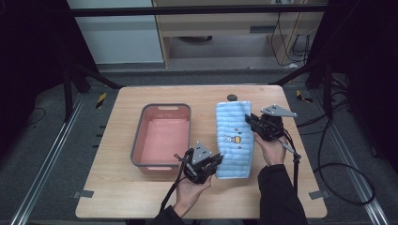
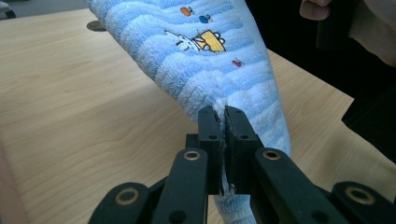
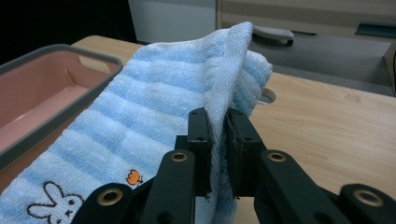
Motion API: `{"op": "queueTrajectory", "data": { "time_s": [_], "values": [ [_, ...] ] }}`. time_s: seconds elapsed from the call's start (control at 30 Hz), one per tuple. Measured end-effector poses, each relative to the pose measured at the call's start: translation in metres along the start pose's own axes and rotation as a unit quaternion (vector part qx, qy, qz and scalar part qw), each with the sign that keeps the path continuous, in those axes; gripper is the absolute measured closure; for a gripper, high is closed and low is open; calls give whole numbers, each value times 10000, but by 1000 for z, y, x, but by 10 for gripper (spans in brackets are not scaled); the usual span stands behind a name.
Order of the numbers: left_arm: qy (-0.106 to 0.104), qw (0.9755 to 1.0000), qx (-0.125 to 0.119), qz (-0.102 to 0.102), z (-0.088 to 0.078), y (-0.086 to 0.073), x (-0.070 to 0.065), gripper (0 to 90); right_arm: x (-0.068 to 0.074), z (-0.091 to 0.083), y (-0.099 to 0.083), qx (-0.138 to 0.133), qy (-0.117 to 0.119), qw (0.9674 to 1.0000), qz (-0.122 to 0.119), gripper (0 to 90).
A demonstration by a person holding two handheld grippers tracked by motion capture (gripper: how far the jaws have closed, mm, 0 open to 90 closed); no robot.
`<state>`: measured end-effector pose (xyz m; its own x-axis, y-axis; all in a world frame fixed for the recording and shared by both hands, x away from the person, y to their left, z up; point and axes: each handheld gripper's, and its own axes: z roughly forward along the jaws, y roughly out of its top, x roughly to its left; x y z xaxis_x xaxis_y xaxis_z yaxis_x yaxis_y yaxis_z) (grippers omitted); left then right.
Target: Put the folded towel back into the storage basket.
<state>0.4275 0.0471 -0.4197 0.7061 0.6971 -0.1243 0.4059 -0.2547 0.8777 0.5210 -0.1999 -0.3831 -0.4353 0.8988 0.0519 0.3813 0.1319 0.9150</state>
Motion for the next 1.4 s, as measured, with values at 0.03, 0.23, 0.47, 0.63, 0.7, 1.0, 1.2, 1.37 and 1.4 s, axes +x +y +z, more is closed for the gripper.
{"op": "queueTrajectory", "data": {
  "time_s": [0.03,0.23,0.47,0.63,0.7,1.0,1.2,1.37,1.4],
  "values": [
    [-8,10000,-47,-6,-3,2,1,861,1,-1,2,-41,0,10000,-13,811],
    [-10,9998,-196,34,-13,9,1,861,6,-4,13,-194,38,9998,-21,812],
    [38,9994,-324,68,-24,17,4,862,12,-5,23,-345,56,9994,-33,811],
    [96,9990,-422,93,-33,23,8,862,17,-7,32,-436,78,9990,-49,812],
    [128,9989,-441,125,-36,25,10,862,19,-7,36,-482,94,9988,-51,812],
    [310,9972,-630,237,-52,30,17,862,32,-5,51,-632,137,9979,-99,812],
    [419,9964,-702,214,-63,33,25,862,45,0,62,-714,181,9972,-159,812],
    [490,9959,-736,212,-71,36,31,862,55,5,70,-729,211,9969,-205,812],
    [526,9955,-754,210,-75,36,34,862,57,6,72,-735,220,9968,-217,812]
  ]
}}
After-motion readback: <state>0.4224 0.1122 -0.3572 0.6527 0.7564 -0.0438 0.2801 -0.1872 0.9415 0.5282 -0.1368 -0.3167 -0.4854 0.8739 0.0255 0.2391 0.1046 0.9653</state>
